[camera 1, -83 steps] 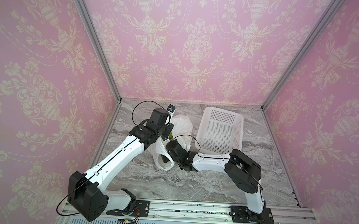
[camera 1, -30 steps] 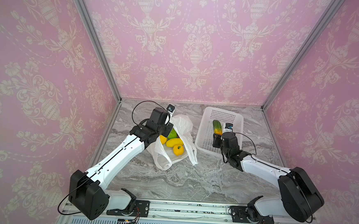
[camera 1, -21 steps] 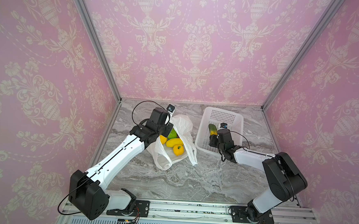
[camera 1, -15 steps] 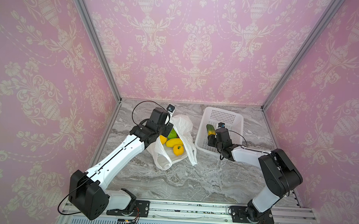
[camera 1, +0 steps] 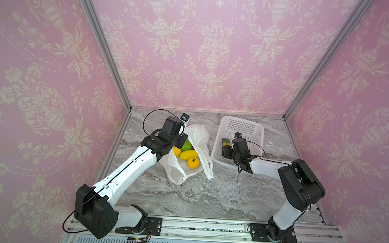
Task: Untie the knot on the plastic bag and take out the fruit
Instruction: 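Lower the papaya into the white basket and open the right gripper, then move the right gripper back over the bag opening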
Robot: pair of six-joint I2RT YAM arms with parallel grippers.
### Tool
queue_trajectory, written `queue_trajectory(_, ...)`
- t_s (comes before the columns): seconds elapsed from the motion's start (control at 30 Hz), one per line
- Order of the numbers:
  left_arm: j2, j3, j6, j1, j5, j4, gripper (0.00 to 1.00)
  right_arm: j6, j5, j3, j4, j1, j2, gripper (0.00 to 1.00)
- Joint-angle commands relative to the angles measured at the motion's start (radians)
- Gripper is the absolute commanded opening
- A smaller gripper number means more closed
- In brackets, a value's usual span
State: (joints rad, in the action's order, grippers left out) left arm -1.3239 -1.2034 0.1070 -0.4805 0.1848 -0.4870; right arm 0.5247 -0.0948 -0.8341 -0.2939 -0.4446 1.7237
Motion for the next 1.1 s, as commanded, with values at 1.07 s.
queue_trajectory(1.07,-0.016,-0.002,-0.004,0.006,-0.028,-0.011,0.0,-0.396,-0.135,0.282,-0.154,-0.583,-0.819,0.64)
